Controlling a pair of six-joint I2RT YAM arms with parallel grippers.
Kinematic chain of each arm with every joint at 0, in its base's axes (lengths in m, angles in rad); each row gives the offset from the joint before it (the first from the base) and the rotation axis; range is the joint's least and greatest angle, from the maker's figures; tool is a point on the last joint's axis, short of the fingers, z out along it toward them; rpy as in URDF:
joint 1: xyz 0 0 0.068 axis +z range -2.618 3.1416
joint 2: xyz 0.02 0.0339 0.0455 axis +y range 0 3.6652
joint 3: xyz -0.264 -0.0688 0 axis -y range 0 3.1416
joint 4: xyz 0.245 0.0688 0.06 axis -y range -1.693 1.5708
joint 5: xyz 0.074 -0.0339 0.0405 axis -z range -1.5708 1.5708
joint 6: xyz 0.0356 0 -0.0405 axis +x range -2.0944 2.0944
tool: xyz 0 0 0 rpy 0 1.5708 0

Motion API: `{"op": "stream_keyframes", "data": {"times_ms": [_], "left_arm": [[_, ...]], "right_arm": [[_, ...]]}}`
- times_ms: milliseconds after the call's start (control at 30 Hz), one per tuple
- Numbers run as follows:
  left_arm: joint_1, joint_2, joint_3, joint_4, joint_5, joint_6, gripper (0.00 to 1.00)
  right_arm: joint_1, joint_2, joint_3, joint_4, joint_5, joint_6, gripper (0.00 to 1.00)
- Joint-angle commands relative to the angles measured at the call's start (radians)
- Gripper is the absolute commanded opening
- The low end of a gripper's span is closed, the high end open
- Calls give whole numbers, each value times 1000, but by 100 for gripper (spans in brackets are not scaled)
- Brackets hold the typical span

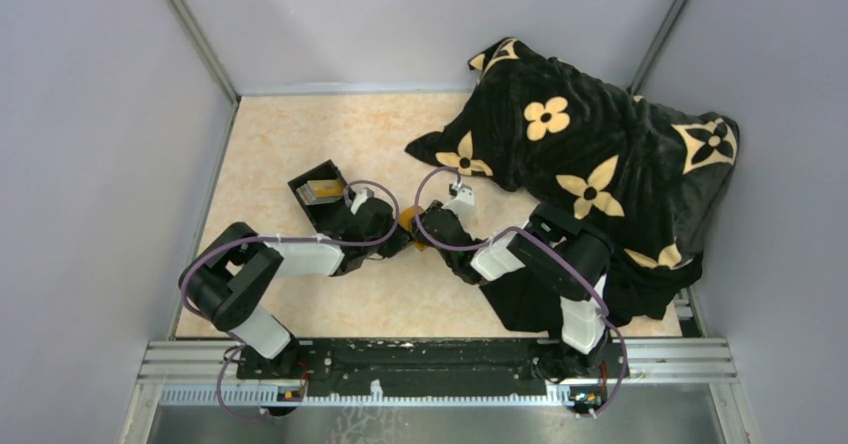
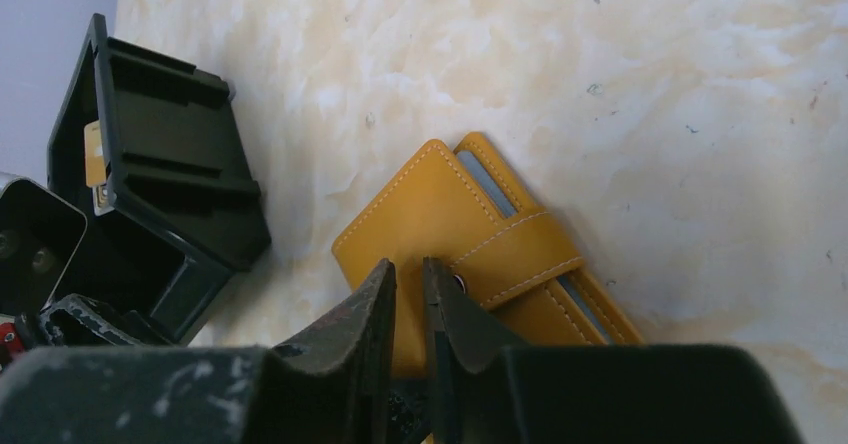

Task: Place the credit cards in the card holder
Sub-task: Close the card holder at the center of the board.

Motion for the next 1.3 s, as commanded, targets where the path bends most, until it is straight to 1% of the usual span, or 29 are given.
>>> {"op": "stream_keyframes", "data": {"times_ms": [0, 67, 167, 333, 533, 700, 867, 967, 1267], "left_arm": [[-11, 38, -28, -173, -24, 39, 17], [-11, 30, -18, -185, -29, 45, 18], [-11, 12, -13, -199, -40, 49, 20], [-11, -36, -26, -222, -67, 47, 24], [-11, -129, -42, -268, -132, 59, 29], [-11, -195, -42, -282, -191, 107, 37], [-11, -236, -40, -242, -217, 163, 47], [-11, -247, -24, -231, -230, 197, 53], [-11, -225, 25, -207, -267, 300, 60]], "right_arm": [[48, 125, -138, -543, -190, -33, 24], [49, 95, -147, -545, -183, -33, 33], [52, 37, -149, -563, -159, -38, 37], [51, -40, -118, -589, -140, -82, 38], [38, -157, -70, -593, -112, -157, 37], [9, -219, -15, -617, -103, -207, 37], [8, -285, 16, -608, -99, -251, 36], [8, -320, 41, -612, -95, -297, 36], [7, -411, 152, -617, -61, -503, 36]]}}
